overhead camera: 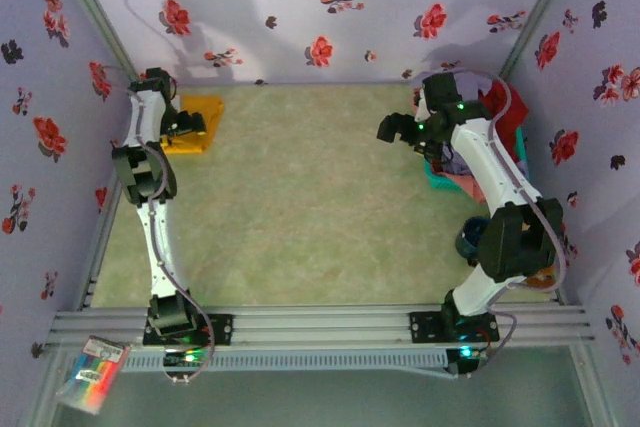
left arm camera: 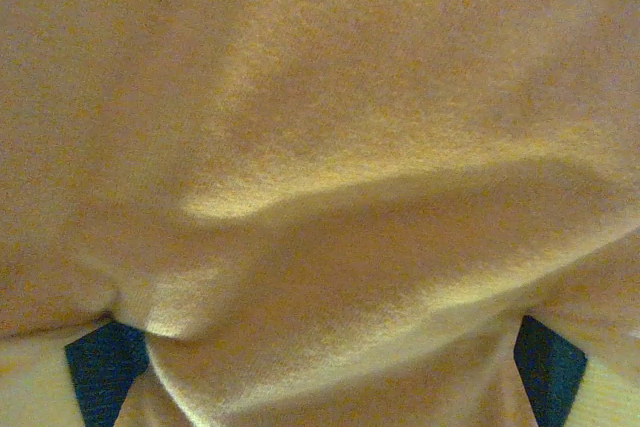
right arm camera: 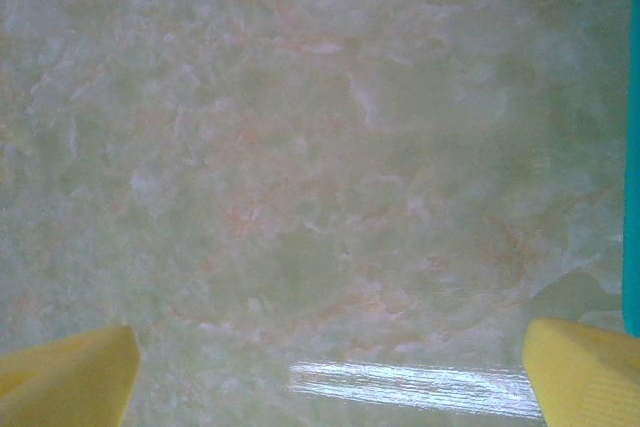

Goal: Fold and stack the t-shirts

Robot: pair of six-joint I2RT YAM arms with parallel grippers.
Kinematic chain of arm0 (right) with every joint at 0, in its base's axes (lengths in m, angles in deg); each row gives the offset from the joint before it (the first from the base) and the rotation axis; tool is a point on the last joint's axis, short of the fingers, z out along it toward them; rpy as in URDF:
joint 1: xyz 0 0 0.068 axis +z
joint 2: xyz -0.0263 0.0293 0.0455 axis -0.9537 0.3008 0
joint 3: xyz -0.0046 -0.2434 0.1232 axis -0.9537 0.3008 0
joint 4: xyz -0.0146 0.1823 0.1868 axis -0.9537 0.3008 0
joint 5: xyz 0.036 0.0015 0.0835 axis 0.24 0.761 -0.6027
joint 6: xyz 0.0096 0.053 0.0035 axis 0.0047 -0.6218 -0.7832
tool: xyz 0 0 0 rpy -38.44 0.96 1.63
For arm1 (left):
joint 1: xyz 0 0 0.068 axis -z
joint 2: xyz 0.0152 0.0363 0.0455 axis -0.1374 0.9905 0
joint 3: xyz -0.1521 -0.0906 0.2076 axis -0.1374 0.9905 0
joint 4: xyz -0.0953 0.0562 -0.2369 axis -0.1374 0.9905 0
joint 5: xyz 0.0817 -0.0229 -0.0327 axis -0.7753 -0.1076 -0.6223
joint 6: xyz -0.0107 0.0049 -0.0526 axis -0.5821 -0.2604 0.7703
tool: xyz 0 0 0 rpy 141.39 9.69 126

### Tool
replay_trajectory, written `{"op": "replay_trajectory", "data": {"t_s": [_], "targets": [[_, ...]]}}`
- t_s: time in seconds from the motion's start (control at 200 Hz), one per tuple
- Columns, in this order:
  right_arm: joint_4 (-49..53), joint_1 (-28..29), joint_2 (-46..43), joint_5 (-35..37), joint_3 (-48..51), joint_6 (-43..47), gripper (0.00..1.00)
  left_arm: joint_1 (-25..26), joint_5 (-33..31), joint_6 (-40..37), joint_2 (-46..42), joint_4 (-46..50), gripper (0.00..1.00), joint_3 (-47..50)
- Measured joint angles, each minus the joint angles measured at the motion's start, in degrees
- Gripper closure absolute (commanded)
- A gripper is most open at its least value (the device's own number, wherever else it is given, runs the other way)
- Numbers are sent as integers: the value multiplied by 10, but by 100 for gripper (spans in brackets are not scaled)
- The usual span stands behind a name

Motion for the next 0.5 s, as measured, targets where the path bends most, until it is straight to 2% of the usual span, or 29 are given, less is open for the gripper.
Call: {"op": "replay_trajectory", "data": {"t_s": [0.265,0.4,0.5], "targets": [[0,0,-5,0,-6,0,1,1,16,18,-21,-28,0,33],[0,0,-23,1,-6,0,1,4,24,22,-69,-57,1,107],[-6,0,-47,9,-1,-1,1,9,30,29,-141,-82,0,192]]}}
